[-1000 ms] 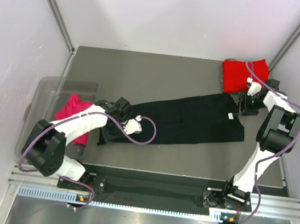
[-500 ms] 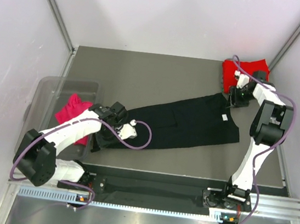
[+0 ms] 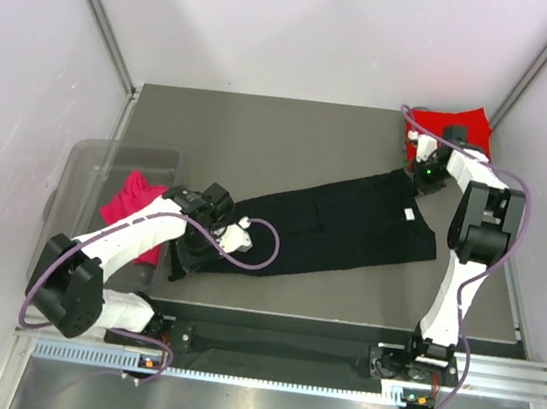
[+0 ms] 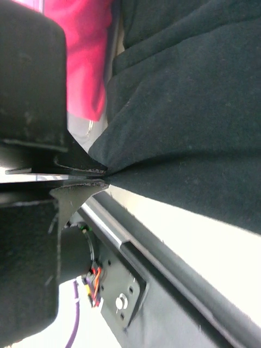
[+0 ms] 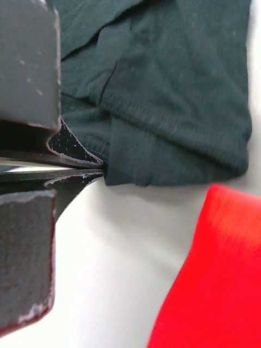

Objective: Fold and stack the t-shirts
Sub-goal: Fold the tshirt

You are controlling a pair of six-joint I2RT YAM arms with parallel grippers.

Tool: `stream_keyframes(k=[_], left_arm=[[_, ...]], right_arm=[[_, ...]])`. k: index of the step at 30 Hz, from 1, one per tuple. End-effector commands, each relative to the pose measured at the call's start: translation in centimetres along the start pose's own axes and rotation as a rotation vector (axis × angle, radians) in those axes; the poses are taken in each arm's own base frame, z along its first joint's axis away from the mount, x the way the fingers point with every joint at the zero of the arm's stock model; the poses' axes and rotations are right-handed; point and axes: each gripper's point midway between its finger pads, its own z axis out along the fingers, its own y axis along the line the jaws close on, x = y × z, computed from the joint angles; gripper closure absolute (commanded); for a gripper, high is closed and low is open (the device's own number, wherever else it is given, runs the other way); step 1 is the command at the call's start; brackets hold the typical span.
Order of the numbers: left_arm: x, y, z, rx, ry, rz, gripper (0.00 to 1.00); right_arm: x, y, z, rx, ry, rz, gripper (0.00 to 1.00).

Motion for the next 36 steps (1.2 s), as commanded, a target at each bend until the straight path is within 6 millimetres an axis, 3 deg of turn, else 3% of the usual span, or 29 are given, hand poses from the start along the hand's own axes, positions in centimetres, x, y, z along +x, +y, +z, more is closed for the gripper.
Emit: stream_keyframes(k=[1, 2, 3, 5, 6, 8, 9, 11, 12, 14, 15, 17, 21, 23, 27, 28, 29, 34, 36], left_arm=[[-0.7, -1.9, -1.2, 0.101, -0.021, 0.026, 1.0], [-1.0, -2.6, -1.2, 0.138, -0.038, 0.037, 1.0], [-1.1, -3.1, -1.1, 0.158, -0.035, 0.052, 1.0], [-1.0, -4.0, -0.9, 0.204, -0.021, 0.072, 1.0], [-0.9, -4.5, -0.8, 0.22, -0.012, 0.097, 1.0], [-0.8, -5.3, -0.6, 0.259, 0.006, 0.112, 1.0], [-0.8, -5.6, -0.6, 0.272, 0.01, 0.128, 1.0], [-0.6, -6.2, -0.6, 0.302, 0.032, 0.144, 1.0], [-0.8, -6.5, -0.7, 0.316, 0.032, 0.152, 1.0], [-0.7, -7.0, -0.7, 0.345, 0.05, 0.164, 1.0], [-1.2, -7.8, -1.1, 0.381, 0.031, 0.18, 1.0], [-1.8, -8.6, -1.5, 0.436, 0.016, 0.192, 1.0], [-4.4, -10.7, -3.1, 0.552, -0.041, 0.236, 1.0], [-5.1, -10.9, -2.7, 0.557, -0.017, 0.256, 1.0], [-7.9, -13.3, -2.0, 0.548, 0.02, 0.41, 1.0], [-10.3, -15.3, -1.2, 0.537, 0.04, 0.518, 1.0], [-10.4, -15.4, -1.2, 0.537, 0.04, 0.519, 1.0], [-14.9, -17.8, 0.2, 0.538, -0.027, 0.638, 1.0], [-15.6, -18.0, 0.9, 0.551, -0.024, 0.647, 1.0]], right_arm=[[-0.2, 3.6, 1.2, -0.021, 0.078, -0.134, 1.0], [-0.6, 3.3, 1.3, -0.007, 0.073, -0.151, 1.0], [-2.5, 5.0, 1.5, -0.003, 0.051, -0.206, 1.0], [-3.5, 5.5, 2.0, 0.009, 0.053, -0.233, 1.0], [-5.6, 6.1, 1.7, 0.021, 0.017, -0.262, 1.0], [-6.4, 6.5, 2.7, 0.031, 0.023, -0.282, 1.0], [-8.1, 7.0, 2.4, 0.041, -0.004, -0.3, 1.0], [-8.9, 7.0, 3.4, 0.065, -0.001, -0.315, 1.0], [-10.5, 7.4, 3.2, 0.085, -0.029, -0.333, 1.0], [-11.1, 7.0, 4.3, 0.122, -0.02, -0.35, 1.0], [-12.9, 7.1, 3.9, 0.143, -0.058, -0.368, 1.0], [-13.9, 6.9, 5.2, 0.173, -0.069, -0.397, 1.0], [-18.1, 7.2, 6.2, 0.297, -0.16, -0.492, 1.0], [-20.1, 7.0, 6.7, 0.373, -0.219, -0.533, 1.0], [-24.0, 9.5, 6.8, 0.427, -0.356, -0.596, 1.0], [-26.8, 11.0, 6.1, 0.453, -0.473, -0.611, 1.0], [-26.8, 11.0, 6.1, 0.453, -0.474, -0.611, 1.0], [-30.9, 13.1, 4.6, 0.489, -0.655, -0.625, 1.0], [-31.3, 12.7, 4.9, 0.521, -0.665, -0.642, 1.0]])
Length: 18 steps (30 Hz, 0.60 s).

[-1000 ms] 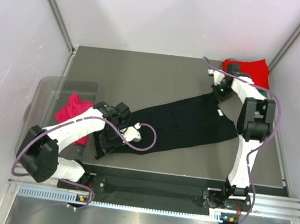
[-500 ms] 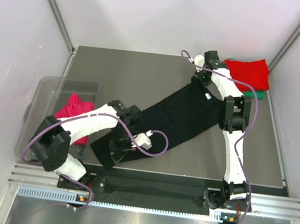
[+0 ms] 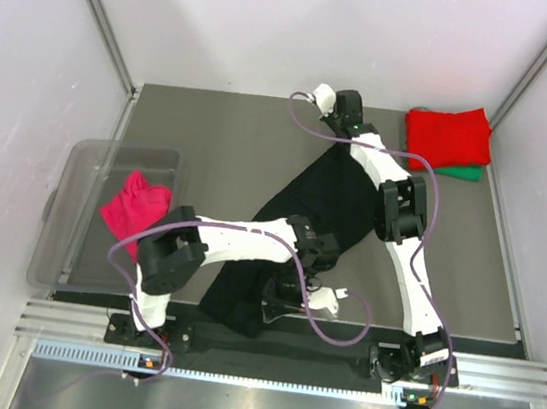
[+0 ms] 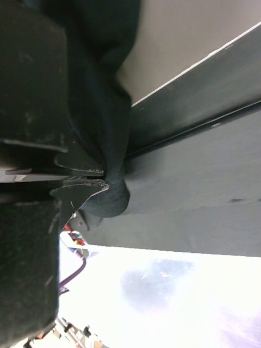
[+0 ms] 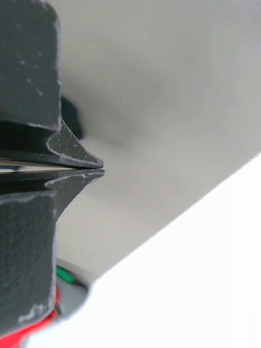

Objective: Fold and stack the t-shirts
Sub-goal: Fold the tshirt

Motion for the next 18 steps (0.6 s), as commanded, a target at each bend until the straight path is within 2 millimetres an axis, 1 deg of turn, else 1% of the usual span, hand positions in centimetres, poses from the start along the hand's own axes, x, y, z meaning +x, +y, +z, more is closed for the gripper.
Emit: stream_keyframes(k=[1, 2, 3, 4, 5, 6, 7, 8, 9, 10, 11, 12, 13, 14, 15, 16, 18], left_arm=[[-3.0, 0.8, -0.4, 0.007, -0.084, 0.077, 1.0], [-3.1, 0.9, -0.2, 0.013, -0.086, 0.077, 1.0], [-3.2, 1.0, -0.1, 0.014, -0.09, 0.084, 1.0], [-3.3, 1.1, 0.0, 0.009, -0.094, 0.087, 1.0], [-3.3, 1.1, 0.0, 0.01, -0.095, 0.086, 1.0], [-3.3, 1.0, 0.0, 0.008, -0.097, 0.088, 1.0], [-3.3, 1.0, -0.2, 0.005, -0.099, 0.084, 1.0], [-3.2, 0.9, -0.4, 0.001, -0.096, 0.081, 1.0], [-3.2, 0.6, -0.7, -0.005, -0.102, 0.086, 1.0], [-2.9, 0.3, -0.9, -0.007, -0.097, 0.086, 1.0], [-2.7, 0.2, -1.1, -0.014, -0.096, 0.085, 1.0], [-2.4, 0.1, -1.5, -0.034, -0.094, 0.091, 1.0], [-2.2, 0.0, -1.7, -0.043, -0.091, 0.09, 1.0], [-2.0, 0.0, -1.8, -0.05, -0.088, 0.089, 1.0], [-1.5, 0.0, -2.0, -0.071, -0.079, 0.088, 1.0], [-1.4, 0.1, -2.2, -0.082, -0.078, 0.086, 1.0], [-1.2, 0.4, -2.5, -0.119, -0.077, 0.091, 1.0]], right_arm=[[-5.3, -4.3, -0.4, 0.165, -0.163, -0.006, 1.0], [-4.9, -4.5, -0.3, 0.171, -0.152, -0.003, 1.0], [-5.5, -5.7, -1.1, 0.199, -0.169, 0.027, 1.0], [-3.7, -6.2, -1.0, 0.204, -0.135, 0.057, 1.0], [-4.6, -8.3, -2.7, 0.229, -0.165, 0.137, 0.94], [-3.6, -8.7, -3.0, 0.213, -0.149, 0.178, 0.84], [-2.8, -10.4, -3.6, 0.201, -0.158, 0.224, 0.62], [-3.5, -11.9, -5.2, 0.203, -0.181, 0.285, 0.55], [-2.7, -12.1, -5.7, 0.169, -0.153, 0.302, 0.5], [-2.0, -12.7, -6.2, 0.144, -0.147, 0.316, 0.44], [-2.3, -13.2, -7.4, 0.129, -0.145, 0.315, 0.43], [-0.6, -12.3, -7.6, 0.082, -0.084, 0.315, 0.43], [-0.2, -11.5, -8.0, 0.038, -0.071, 0.315, 0.44], [-0.2, -11.2, -9.0, 0.008, -0.058, 0.311, 0.45], [2.0, -8.9, -9.1, -0.073, 0.014, 0.307, 0.46], [2.1, -8.3, -9.9, -0.107, 0.026, 0.288, 0.48], [5.0, -5.5, -10.5, -0.189, 0.123, 0.273, 0.5]])
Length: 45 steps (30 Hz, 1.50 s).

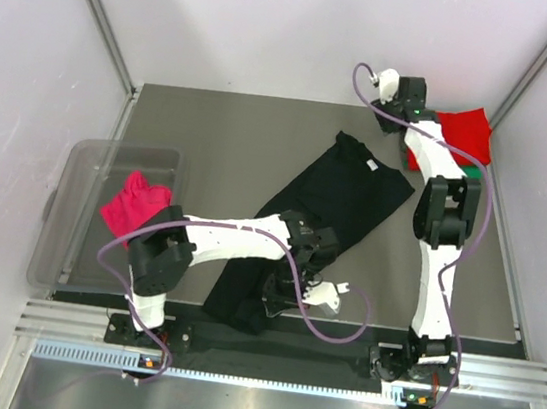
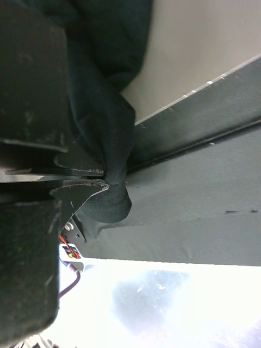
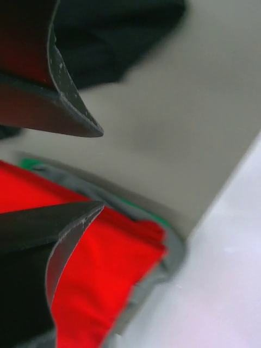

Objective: Fold and stack the t-shirts
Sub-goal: Fold the tshirt

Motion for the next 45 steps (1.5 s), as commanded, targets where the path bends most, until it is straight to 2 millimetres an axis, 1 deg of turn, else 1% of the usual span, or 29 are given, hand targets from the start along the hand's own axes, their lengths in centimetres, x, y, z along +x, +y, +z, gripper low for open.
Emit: stream_keyframes(k=[1, 2, 3, 5, 6, 8, 9, 11, 15, 16, 19, 20, 21, 24, 25, 26, 27, 28, 32, 33, 34, 35, 38, 39, 40, 41, 42, 43, 45], left_arm=[[0.0, -0.2, -1.7, -0.071, -0.033, 0.041, 1.0], [-0.1, -0.2, -1.9, -0.079, -0.039, 0.042, 1.0], [-0.2, -0.1, -2.0, -0.085, -0.044, 0.044, 1.0], [-0.3, -0.1, -2.1, -0.087, -0.047, 0.043, 1.0], [-0.5, -0.1, -2.2, -0.089, -0.052, 0.045, 1.0], [-0.7, -0.1, -2.4, -0.092, -0.055, 0.048, 1.0], [-0.7, -0.1, -2.5, -0.094, -0.056, 0.049, 1.0], [-0.8, 0.0, -2.5, -0.096, -0.054, 0.049, 1.0], [-0.7, 0.2, -2.3, -0.094, -0.051, 0.048, 1.0], [-0.7, 0.2, -2.2, -0.093, -0.051, 0.05, 1.0], [-0.8, 0.2, -2.1, -0.09, -0.055, 0.048, 1.0], [-0.8, 0.2, -2.0, -0.088, -0.055, 0.047, 1.0], [-0.8, 0.3, -2.0, -0.088, -0.056, 0.048, 1.0], [-0.9, 0.2, -1.8, -0.078, -0.057, 0.044, 1.0], [-1.0, 0.2, -1.8, -0.075, -0.059, 0.044, 1.0], [-1.1, 0.2, -1.8, -0.075, -0.061, 0.045, 1.0], [-1.2, 0.2, -1.8, -0.076, -0.065, 0.045, 1.0], [-1.3, 0.2, -1.8, -0.071, -0.069, 0.047, 1.0], [-2.3, -0.1, -2.0, -0.04, -0.096, 0.058, 1.0], [-3.0, 0.0, -2.4, -0.043, -0.11, 0.068, 1.0], [-3.2, 0.0, -2.5, -0.041, -0.114, 0.072, 1.0], [-3.4, 0.4, -2.3, -0.042, -0.108, 0.072, 1.0], [-4.2, 1.7, -2.3, -0.074, -0.105, 0.097, 1.0], [-4.4, 2.0, -2.2, -0.078, -0.105, 0.102, 0.99], [-5.0, 2.5, -2.2, -0.087, -0.113, 0.113, 0.99], [-5.4, 2.7, -2.1, -0.088, -0.121, 0.117, 0.99], [-5.7, 2.9, -2.1, -0.091, -0.128, 0.12, 0.99], [-5.9, 3.3, -1.7, -0.086, -0.127, 0.119, 0.99], [-6.9, 4.0, -1.6, -0.096, -0.15, 0.131, 0.98]], right_arm=[[1.5, 4.7, -3.8, -0.181, 0.095, -0.028, 0.52], [2.3, 4.9, -4.1, -0.189, 0.116, -0.046, 0.52], [3.8, 5.3, -4.0, -0.198, 0.153, -0.054, 0.52], [5.3, 5.7, -3.9, -0.216, 0.196, -0.06, 0.53], [5.7, 5.5, -3.8, -0.222, 0.209, -0.057, 0.53], [7.0, 6.2, -3.4, -0.256, 0.247, -0.051, 0.53], [6.9, 6.1, -3.2, -0.257, 0.247, -0.048, 0.52], [8.0, 6.6, -2.7, -0.276, 0.275, -0.05, 0.51], [8.9, 7.1, -1.8, -0.295, 0.306, -0.055, 0.51], [9.6, 7.5, -1.4, -0.302, 0.321, -0.055, 0.51], [10.2, 7.7, -0.8, -0.306, 0.335, -0.057, 0.5], [11.0, 8.2, -0.4, -0.316, 0.355, -0.063, 0.5], [10.9, 8.0, -0.2, -0.313, 0.354, -0.063, 0.58], [12.1, 8.4, 0.9, -0.328, 0.387, -0.066, 0.82], [12.7, 9.0, 1.3, -0.338, 0.399, -0.062, 0.86], [12.2, 8.5, 1.5, -0.321, 0.396, -0.06, 0.88], [12.3, 8.6, 1.6, -0.328, 0.398, -0.064, 0.93], [12.0, 8.6, 1.7, -0.324, 0.388, -0.059, 0.94], [9.1, 7.9, 3.3, -0.244, 0.288, -0.102, 0.96], [7.5, 8.4, 3.5, -0.238, 0.249, -0.123, 0.97], [7.3, 8.2, 4.1, -0.201, 0.249, -0.154, 0.98], [5.9, 8.0, 4.7, -0.165, 0.203, -0.166, 0.98], [2.1, 8.2, 6.0, -0.069, 0.088, -0.194, 0.94], [1.4, 8.0, 6.3, -0.053, 0.061, -0.191, 0.94], [-0.1, 7.7, 6.7, -0.027, 0.007, -0.184, 0.95], [-0.7, 7.9, 6.9, -0.018, -0.015, -0.183, 0.95], [-1.1, 8.0, 7.2, -0.007, -0.033, -0.183, 1.0], [-2.4, 7.6, 7.3, 0.019, -0.08, -0.178, 1.0], [-3.6, 7.6, 7.5, 0.035, -0.124, -0.18, 1.0]])
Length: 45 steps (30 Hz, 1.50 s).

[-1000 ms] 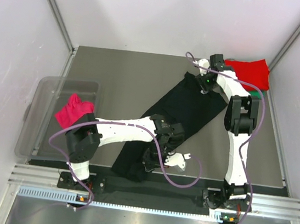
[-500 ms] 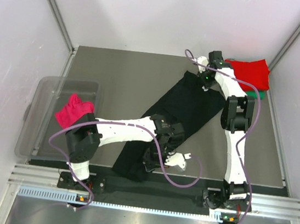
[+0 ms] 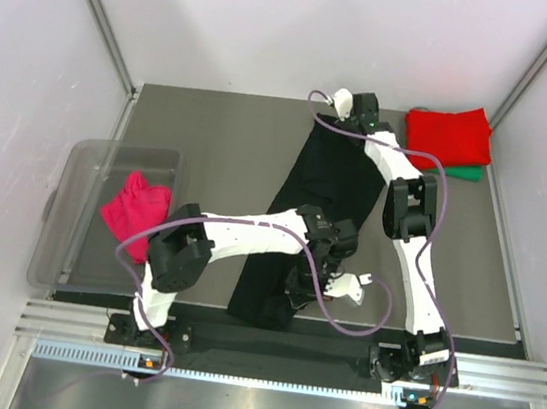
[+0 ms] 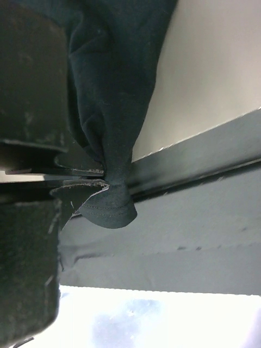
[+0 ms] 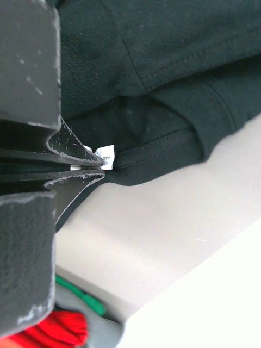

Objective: Fold and stack the t-shirts
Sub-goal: Fold the tshirt

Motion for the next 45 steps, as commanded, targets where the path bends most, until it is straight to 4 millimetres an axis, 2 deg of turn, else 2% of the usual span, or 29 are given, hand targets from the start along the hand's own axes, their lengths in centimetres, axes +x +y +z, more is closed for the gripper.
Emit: stream_keyframes(k=[1, 7, 14, 18, 19, 22, 23, 24, 25, 26, 27, 28, 29, 30, 31, 32, 33, 34, 35, 36, 37, 38, 39, 40, 41, 42, 43, 44, 45], left_arm=[[-2.5, 1.6, 0.4, -0.012, -0.069, 0.064, 0.99], [-4.9, 3.7, 1.1, -0.024, -0.108, 0.102, 0.99], [-7.8, 4.7, 1.6, 0.003, -0.175, 0.123, 0.97], [-9.1, 6.0, 1.7, -0.036, -0.197, 0.104, 0.87], [-9.4, 6.2, 1.5, -0.048, -0.207, 0.105, 0.78], [-11.2, 6.9, -0.3, -0.13, -0.283, 0.117, 0.66], [-12.0, 7.0, -1.0, -0.149, -0.31, 0.122, 0.64], [-12.6, 6.8, -1.8, -0.159, -0.326, 0.097, 0.62], [-14.2, 6.9, -3.8, -0.19, -0.368, 0.106, 0.6], [-14.3, 6.3, -4.7, -0.184, -0.365, 0.095, 0.59], [-15.0, 5.8, -6.1, -0.193, -0.392, 0.101, 0.59], [-16.3, 5.5, -8.3, -0.226, -0.432, 0.118, 0.57], [-16.7, 5.2, -9.7, -0.252, -0.453, 0.116, 0.53], [-17.2, 4.5, -12.0, -0.285, -0.498, 0.106, 0.52], [-17.6, 4.2, -13.8, -0.315, -0.536, 0.1, 0.5], [-17.7, 4.2, -15.1, -0.343, -0.569, 0.038, 0.46], [-18.2, 3.8, -18.3, -0.416, -0.644, 0.026, 0.42], [-16.6, 5.3, -18.9, -0.503, -0.63, -0.049, 0.39], [-15.7, 5.8, -19.8, -0.556, -0.642, -0.091, 0.36], [-14.6, 5.5, -22.2, -0.633, -0.686, -0.148, 0.3], [-11.6, 7.9, -21.7, -0.694, -0.648, -0.241, 0.3], [-10.1, 7.9, -22.6, -0.699, -0.674, -0.312, 0.32], [-6.0, 10.4, -22.1, -0.696, -0.653, -0.443, 0.35], [-5.0, 10.9, -22.3, -0.643, -0.704, -0.491, 0.37], [-3.7, 11.2, -22.9, -0.605, -0.759, -0.579, 0.38], [-0.7, 12.9, -23.9, -0.602, -0.788, -0.66, 0.38], [0.6, 13.3, -23.4, -0.558, -0.815, -0.716, 0.39], [1.1, 13.0, -23.9, -0.522, -0.86, -0.733, 0.39], [3.1, 13.6, -23.6, -0.52, -0.87, -0.776, 0.39]], right_arm=[[-5.3, -2.3, 0.7, 0.126, -0.199, 0.012, 1.0], [-8.3, -3.1, 1.2, 0.19, -0.327, -0.011, 1.0], [-11.6, -3.4, 1.2, 0.244, -0.478, -0.031, 1.0], [-13.7, -3.3, 1.0, 0.277, -0.577, -0.062, 1.0], [-13.9, -3.5, 0.9, 0.284, -0.593, -0.058, 1.0], [-15.6, -5.4, -0.8, 0.324, -0.669, 0.0, 0.99], [-15.9, -6.5, -1.6, 0.339, -0.688, 0.024, 0.87], [-16.9, -8.1, -3.4, 0.377, -0.713, 0.067, 0.77], [-17.2, -9.2, -4.4, 0.403, -0.714, 0.09, 0.68], [-17.5, -10.2, -5.6, 0.423, -0.715, 0.105, 0.55], [-18.8, -12.9, -9.3, 0.483, -0.737, 0.145, 0.52], [-18.3, -13.3, -9.8, 0.488, -0.714, 0.157, 0.49], [-18.2, -14.5, -11.4, 0.505, -0.713, 0.17, 0.46], [-19.7, -17.2, -16.6, 0.564, -0.76, 0.211, 0.44], [-18.3, -16.8, -16.7, 0.554, -0.715, 0.225, 0.43], [-17.8, -17.7, -18.4, 0.559, -0.709, 0.279, 0.43], [-18.4, -19.1, -23.6, 0.56, -0.728, 0.322, 0.42], [-16.3, -17.8, -23.1, 0.501, -0.665, 0.362, 0.42], [-15.7, -17.0, -24.1, 0.41, -0.671, 0.444, 0.4], [-15.0, -16.7, -28.3, 0.357, -0.654, 0.476, 0.39], [-12.1, -14.5, -27.5, 0.286, -0.568, 0.501, 0.39], [-11.3, -13.0, -30.6, 0.212, -0.558, 0.531, 0.38], [-10.1, -11.6, -31.2, 0.174, -0.528, 0.528, 0.38], [-7.2, -9.0, -30.2, 0.125, -0.448, 0.522, 0.38], [-6.0, -7.3, -30.7, 0.073, -0.418, 0.5, 0.39], [-5.4, -7.0, -33.0, 0.075, -0.433, 0.493, 0.39], [-3.2, -5.0, -32.3, 0.04, -0.378, 0.491, 0.39], [-2.5, -4.6, -34.0, 0.034, -0.385, 0.493, 0.4], [-1.6, -3.9, -34.4, 0.023, -0.374, 0.505, 0.4]])
